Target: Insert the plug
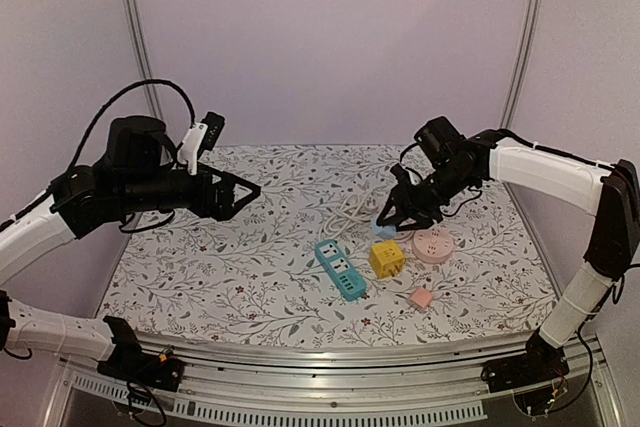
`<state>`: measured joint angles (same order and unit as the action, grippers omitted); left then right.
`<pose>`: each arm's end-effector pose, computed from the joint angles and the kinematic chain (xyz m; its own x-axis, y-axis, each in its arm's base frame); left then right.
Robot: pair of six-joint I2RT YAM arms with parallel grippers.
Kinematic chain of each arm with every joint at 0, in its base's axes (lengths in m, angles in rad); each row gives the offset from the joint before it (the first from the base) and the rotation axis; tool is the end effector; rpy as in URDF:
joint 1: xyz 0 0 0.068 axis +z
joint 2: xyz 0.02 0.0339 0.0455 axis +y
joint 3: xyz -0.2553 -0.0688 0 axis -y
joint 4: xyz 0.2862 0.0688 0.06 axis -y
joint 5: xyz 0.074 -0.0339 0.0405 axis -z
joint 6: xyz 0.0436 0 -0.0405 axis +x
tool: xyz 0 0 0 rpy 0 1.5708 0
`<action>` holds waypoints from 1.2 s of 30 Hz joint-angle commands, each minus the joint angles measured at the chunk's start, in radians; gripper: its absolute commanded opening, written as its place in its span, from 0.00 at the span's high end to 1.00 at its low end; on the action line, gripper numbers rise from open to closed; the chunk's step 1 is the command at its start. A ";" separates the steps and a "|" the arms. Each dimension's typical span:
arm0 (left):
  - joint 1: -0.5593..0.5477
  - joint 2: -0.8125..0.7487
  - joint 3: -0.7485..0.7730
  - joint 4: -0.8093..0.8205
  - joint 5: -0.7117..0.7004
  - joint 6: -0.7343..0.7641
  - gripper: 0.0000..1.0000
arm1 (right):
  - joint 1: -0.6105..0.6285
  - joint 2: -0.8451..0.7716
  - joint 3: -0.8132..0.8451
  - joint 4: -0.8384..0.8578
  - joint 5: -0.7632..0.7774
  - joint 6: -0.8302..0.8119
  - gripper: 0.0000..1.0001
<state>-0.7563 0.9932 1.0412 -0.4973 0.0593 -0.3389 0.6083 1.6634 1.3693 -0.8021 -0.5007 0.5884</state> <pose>0.1942 -0.1868 0.3500 -0.5386 0.0519 -0.8410 0.5777 0.7493 -0.3237 0.3050 0.2379 0.2423 -0.9853 -0.0929 -0.1431 -0.1616 0.7767 0.6088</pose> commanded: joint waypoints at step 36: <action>-0.347 0.701 0.473 -0.045 -0.108 0.712 0.16 | 0.074 -0.009 0.131 -0.036 -0.222 -0.007 0.75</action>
<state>-1.0882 1.6577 1.4643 -0.4858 -0.0391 0.3447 0.6708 1.6634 1.4551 -0.8066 -0.7586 0.5785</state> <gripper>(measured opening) 0.863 0.405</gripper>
